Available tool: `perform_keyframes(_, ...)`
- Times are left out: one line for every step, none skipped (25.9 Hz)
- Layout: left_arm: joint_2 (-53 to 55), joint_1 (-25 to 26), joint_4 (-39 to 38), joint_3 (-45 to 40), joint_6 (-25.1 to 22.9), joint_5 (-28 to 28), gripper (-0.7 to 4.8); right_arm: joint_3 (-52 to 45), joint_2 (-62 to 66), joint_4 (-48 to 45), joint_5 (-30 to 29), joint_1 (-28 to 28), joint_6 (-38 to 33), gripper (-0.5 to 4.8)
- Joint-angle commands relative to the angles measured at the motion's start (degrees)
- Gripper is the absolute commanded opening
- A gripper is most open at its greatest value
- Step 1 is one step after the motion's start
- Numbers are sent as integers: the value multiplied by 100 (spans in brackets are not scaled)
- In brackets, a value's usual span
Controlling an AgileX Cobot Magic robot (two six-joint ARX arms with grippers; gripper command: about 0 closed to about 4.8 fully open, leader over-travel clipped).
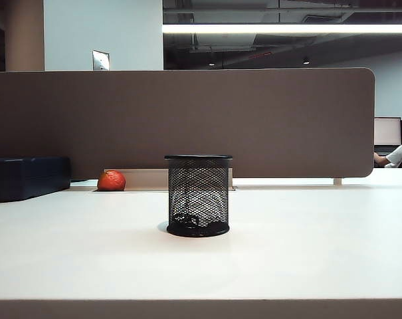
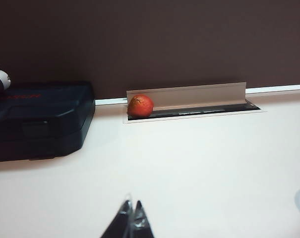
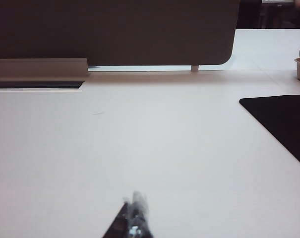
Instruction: Pick up a bunch of keys from the table, then put them into the black basket.
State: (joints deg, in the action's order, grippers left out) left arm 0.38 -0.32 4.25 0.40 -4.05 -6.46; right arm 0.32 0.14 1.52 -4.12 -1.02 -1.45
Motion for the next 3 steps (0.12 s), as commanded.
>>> perform_keyframes(0,0,52,22,17,-20,-5,4,-4,-44,13,2,15,-6)
perform_keyframes(0,0,52,22,17,-20,-5,4,-4,-44,13,2,15,-6)
perform_keyframes(-2,0,52,22,17,-20,-5,4,-4,-44,15,2,15,-6)
